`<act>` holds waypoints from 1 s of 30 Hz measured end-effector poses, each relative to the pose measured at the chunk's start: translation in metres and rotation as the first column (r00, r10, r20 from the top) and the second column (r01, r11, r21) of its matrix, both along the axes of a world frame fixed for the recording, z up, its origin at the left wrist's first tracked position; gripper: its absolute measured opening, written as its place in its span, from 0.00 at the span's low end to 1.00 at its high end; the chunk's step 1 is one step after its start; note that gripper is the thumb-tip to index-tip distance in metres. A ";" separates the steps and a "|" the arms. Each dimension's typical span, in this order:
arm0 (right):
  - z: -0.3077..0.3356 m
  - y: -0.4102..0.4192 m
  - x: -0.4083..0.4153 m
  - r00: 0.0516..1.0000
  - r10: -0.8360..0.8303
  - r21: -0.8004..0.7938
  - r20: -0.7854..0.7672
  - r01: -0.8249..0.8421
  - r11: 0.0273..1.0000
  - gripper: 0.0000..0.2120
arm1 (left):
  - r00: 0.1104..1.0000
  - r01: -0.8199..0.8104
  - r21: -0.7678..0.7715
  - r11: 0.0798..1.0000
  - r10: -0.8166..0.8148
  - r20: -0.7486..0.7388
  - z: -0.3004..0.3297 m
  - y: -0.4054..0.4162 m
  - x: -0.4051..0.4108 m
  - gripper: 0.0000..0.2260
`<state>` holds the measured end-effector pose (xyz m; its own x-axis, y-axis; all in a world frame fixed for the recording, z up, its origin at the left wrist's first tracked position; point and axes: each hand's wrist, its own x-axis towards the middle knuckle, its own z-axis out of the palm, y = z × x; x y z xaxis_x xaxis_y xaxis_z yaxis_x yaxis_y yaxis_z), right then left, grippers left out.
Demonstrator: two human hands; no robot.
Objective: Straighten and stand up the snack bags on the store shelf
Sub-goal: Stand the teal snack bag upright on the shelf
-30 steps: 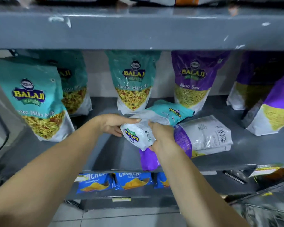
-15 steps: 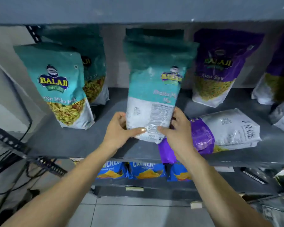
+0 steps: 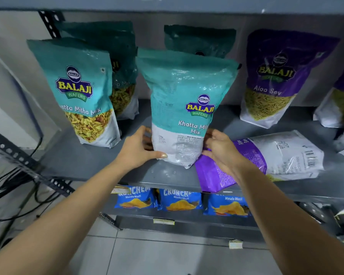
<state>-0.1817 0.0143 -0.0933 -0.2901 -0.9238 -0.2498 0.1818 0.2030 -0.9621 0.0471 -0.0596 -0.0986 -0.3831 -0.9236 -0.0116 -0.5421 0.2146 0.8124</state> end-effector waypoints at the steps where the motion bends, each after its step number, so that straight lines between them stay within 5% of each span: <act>1: -0.003 -0.004 0.001 0.999 0.039 0.030 -0.022 -0.039 0.999 0.16 | 0.998 -0.058 -0.033 0.998 0.058 0.008 0.001 0.002 -0.002 0.34; 6: -0.003 -0.008 0.002 0.952 0.265 0.092 -0.152 -0.253 0.963 0.22 | 0.966 -0.164 0.070 0.984 0.174 -0.192 -0.016 0.009 -0.007 0.11; 12: -0.004 -0.011 0.008 0.920 0.250 0.031 -0.303 -0.253 0.967 0.29 | 0.904 0.182 0.267 0.946 -0.054 -0.424 -0.016 0.023 -0.013 0.33; 16: -0.001 -0.013 0.009 0.949 0.183 0.004 -0.258 -0.188 0.982 0.18 | 0.940 0.219 0.196 0.956 -0.152 -0.306 -0.026 0.023 -0.019 0.45; 24: 0.008 -0.015 -0.001 0.871 0.308 0.121 -0.383 -0.284 0.951 0.33 | 0.958 -0.124 0.307 0.944 0.195 -0.212 0.007 0.004 -0.036 0.12; 29: 0.006 -0.020 -0.006 0.908 0.301 0.073 -0.291 -0.293 0.953 0.40 | 0.958 -0.130 0.294 0.947 0.197 -0.210 0.019 -0.010 -0.033 0.12; 30: 0.007 -0.021 -0.005 0.907 0.335 0.054 -0.255 -0.333 0.941 0.44 | 0.961 -0.059 0.312 0.948 0.138 -0.238 0.020 -0.012 -0.029 0.19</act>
<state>-0.1868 -0.0070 -0.0868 -0.0202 -0.9760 -0.2168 -0.1510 0.2173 -0.9643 0.0181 -0.0716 -0.0787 -0.3168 -0.9255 -0.2075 -0.3154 -0.1035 0.9433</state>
